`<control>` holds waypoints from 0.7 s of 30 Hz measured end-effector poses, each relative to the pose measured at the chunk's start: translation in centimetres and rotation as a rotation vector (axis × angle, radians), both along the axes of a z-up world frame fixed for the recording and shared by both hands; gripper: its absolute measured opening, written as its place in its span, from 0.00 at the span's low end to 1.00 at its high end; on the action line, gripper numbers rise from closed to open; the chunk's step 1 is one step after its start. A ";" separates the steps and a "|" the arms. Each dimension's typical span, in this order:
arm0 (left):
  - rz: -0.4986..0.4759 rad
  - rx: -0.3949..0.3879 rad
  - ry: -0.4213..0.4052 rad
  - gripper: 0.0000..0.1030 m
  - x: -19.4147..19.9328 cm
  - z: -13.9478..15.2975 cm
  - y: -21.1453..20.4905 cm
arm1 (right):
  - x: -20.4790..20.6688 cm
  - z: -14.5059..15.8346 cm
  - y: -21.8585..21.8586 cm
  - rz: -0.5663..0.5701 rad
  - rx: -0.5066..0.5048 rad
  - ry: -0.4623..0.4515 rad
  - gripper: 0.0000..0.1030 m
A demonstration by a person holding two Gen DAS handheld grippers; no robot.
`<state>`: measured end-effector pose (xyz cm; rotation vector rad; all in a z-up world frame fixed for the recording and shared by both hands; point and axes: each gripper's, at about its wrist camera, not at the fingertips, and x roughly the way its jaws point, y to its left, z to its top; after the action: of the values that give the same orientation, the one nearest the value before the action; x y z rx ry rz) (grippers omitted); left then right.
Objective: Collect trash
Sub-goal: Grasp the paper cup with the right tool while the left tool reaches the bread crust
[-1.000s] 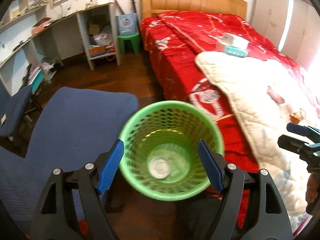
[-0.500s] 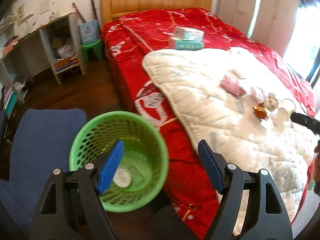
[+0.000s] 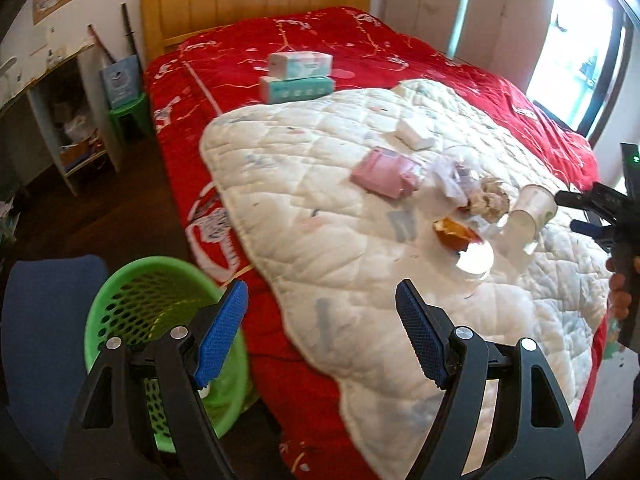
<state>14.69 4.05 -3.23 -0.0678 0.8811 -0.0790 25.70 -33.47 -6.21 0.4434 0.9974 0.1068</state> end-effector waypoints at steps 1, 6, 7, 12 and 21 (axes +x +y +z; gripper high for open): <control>-0.009 -0.003 0.002 0.73 0.4 0.0 -0.5 | 0.5 -0.3 -0.4 -0.016 0.019 0.010 0.92; -0.055 0.001 0.009 0.73 2.2 0.0 -2.8 | 2.6 -1.8 -1.5 -0.070 0.087 0.054 0.85; -0.066 0.000 0.010 0.73 2.5 -0.1 -3.2 | 3.0 -2.2 -1.7 -0.082 0.108 0.065 0.85; -0.126 -0.011 0.025 0.73 4.2 -0.5 -5.7 | 4.4 -3.7 -2.4 -0.130 0.177 0.099 0.83; -0.214 -0.027 0.089 0.73 7.2 -2.5 -10.0 | 5.5 -5.0 -2.1 -0.118 0.197 0.125 0.66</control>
<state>21.85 -5.92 -5.75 -0.0023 0.9738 -0.2899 31.22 -35.61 -11.19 0.6948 1.0854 0.0718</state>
